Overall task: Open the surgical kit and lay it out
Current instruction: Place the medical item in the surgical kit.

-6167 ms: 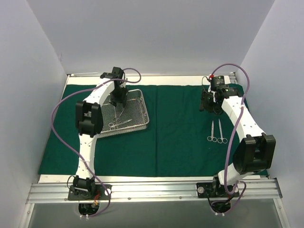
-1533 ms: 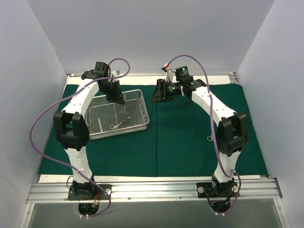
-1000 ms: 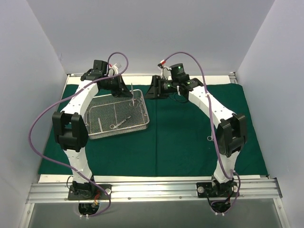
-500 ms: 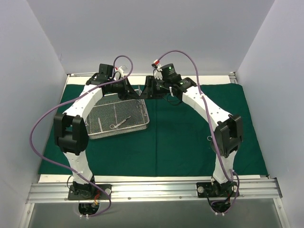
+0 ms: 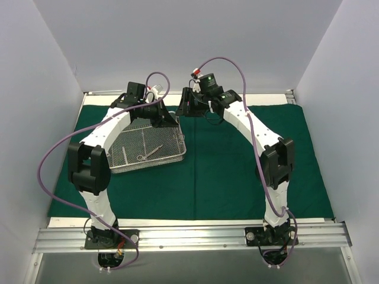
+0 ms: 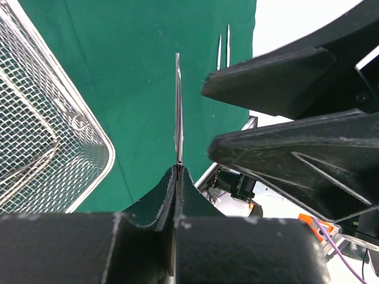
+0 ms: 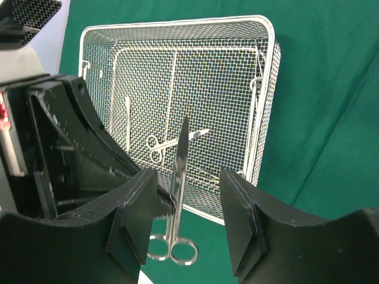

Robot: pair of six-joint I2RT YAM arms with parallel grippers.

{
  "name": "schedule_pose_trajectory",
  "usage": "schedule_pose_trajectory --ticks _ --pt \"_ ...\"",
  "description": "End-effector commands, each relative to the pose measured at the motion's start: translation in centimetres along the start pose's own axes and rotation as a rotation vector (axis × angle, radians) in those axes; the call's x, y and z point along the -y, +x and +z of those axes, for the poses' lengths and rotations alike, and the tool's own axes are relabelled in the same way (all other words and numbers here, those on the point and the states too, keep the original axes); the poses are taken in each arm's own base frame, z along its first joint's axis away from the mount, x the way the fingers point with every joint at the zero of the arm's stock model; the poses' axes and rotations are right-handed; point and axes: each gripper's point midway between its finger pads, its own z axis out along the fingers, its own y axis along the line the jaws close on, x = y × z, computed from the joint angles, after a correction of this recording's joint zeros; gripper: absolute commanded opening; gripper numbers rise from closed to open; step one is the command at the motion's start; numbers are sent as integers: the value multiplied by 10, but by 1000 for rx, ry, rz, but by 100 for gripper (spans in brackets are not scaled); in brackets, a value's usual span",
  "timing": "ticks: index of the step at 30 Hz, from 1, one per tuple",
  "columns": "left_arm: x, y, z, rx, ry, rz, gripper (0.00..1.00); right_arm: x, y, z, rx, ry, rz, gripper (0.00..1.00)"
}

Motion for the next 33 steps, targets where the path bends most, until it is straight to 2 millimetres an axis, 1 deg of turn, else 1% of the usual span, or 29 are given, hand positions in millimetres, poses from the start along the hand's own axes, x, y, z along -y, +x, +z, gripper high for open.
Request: schedule_pose_trajectory --ticks 1,9,16,17,19,20,21,23,24,25,26,27,29,30,31,32,33 --pt "33 -3 -15 40 72 86 2 -8 -8 -2 16 9 0 47" --pt "35 -1 -15 35 76 89 2 -4 -1 3 -4 37 -7 46" --pt "37 -2 -13 32 81 93 2 -8 13 15 -48 32 -26 42" --pt "37 -1 -12 29 82 93 2 -10 12 15 -45 31 -30 42" --pt "36 -1 -12 29 82 93 2 -9 14 18 -56 34 -30 37" --pt "36 -1 -12 30 81 94 2 -11 12 18 -54 27 -31 32" --pt "36 -1 -12 30 81 96 2 -10 14 20 -63 27 -31 21" --pt "36 -1 -11 28 84 98 2 -11 15 22 -73 17 -29 9" --pt "35 -2 -11 26 84 95 2 -10 15 22 -78 21 -30 0" --pt "34 -2 -11 28 80 95 2 -7 15 21 -76 34 -31 0" --pt "32 -3 -12 34 70 96 15 -5 13 20 -68 48 -34 0" --pt "28 -5 -14 45 55 94 23 2 11 15 -63 71 -38 0" --pt "21 -11 -19 60 38 110 36 13 9 11 -61 102 -41 0" --pt "18 -12 -22 64 31 114 44 21 2 2 -46 114 -39 0" --pt "10 -20 -29 84 19 107 47 34 10 0 -66 139 -30 0" --pt "5 -24 -34 96 11 121 48 43 11 -3 -68 149 -29 0" --pt "-1 -26 -39 101 -2 117 51 54 5 -18 -51 167 -21 0"
